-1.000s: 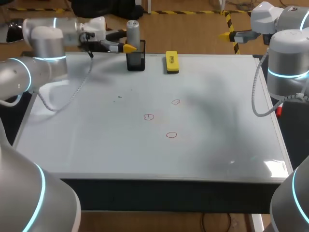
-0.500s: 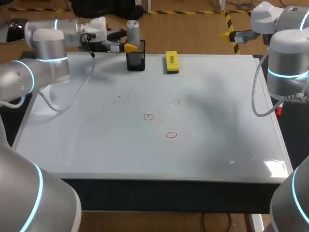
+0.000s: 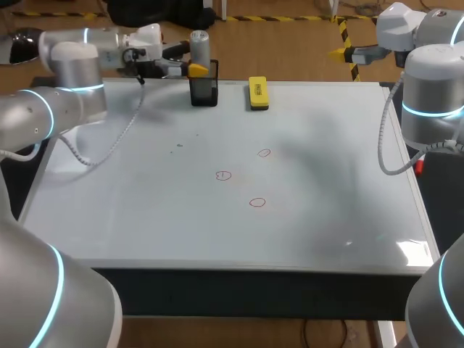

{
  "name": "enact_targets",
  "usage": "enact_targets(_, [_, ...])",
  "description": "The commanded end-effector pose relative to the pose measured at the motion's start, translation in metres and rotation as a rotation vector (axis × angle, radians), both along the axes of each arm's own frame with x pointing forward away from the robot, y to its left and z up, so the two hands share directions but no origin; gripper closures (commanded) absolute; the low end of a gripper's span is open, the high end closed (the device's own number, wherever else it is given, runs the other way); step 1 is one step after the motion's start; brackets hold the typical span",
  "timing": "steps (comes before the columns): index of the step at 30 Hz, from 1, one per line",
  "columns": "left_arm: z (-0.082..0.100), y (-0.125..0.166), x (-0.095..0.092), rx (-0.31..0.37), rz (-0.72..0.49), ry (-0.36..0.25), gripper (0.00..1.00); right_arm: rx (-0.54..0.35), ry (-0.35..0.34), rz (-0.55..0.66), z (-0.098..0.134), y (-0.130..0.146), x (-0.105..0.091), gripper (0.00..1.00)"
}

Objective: Pick up the inspection probe, press it on each red-marked spot on the whiteboard one by one, put down the probe, pick up the eraser, and wipe off all the red marks.

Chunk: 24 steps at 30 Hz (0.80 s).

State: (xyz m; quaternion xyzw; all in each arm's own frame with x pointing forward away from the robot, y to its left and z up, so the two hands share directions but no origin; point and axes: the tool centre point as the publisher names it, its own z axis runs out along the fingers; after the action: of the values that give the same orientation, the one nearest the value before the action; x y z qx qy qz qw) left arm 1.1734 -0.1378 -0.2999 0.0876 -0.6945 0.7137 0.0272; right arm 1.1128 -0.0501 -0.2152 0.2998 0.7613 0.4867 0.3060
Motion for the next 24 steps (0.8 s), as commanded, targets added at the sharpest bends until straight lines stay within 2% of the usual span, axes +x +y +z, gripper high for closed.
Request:
enact_targets(1, [-0.003,-0.004,0.006,-0.005,-0.009,-0.001,0.0,0.001,0.0,0.0,0.0,0.0,0.0,0.0])
enact_targets(4, [-0.004,-0.005,0.005,-0.001,-0.009,-0.001,0.0,0.001,0.0,0.0,0.0,0.0,0.0,0.0])
enact_targets(5, [-0.004,-0.005,0.005,-0.002,-0.008,-0.001,0.07,0.001,0.0,0.0,0.0,0.0,0.0,0.0])
enact_targets(6, [-0.004,-0.005,0.005,-0.002,-0.007,-0.001,0.33,0.001,0.0,0.0,0.0,0.0,0.0,0.0])
enact_targets(8, [-0.004,-0.005,0.005,-0.003,-0.004,0.0,0.53,0.001,0.0,0.0,0.0,0.0,0.0,0.0])
enact_targets(10, [-0.005,-0.004,0.005,-0.002,0.0,0.001,0.79,0.001,0.0,0.0,0.0,0.0,0.0,0.0])
enact_targets(11, [-0.005,-0.004,0.005,-0.002,0.001,0.002,0.85,0.001,0.0,0.0,0.0,0.0,0.0,0.0])
enact_targets(12, [-0.006,-0.003,0.004,-0.001,0.004,0.002,1.0,0.001,0.0,0.0,0.0,0.0,0.0,0.0])
enact_targets(24, [0.002,0.002,-0.006,-0.015,0.01,-0.025,1.0,0.001,0.0,0.0,0.0,0.0,0.0,0.0])
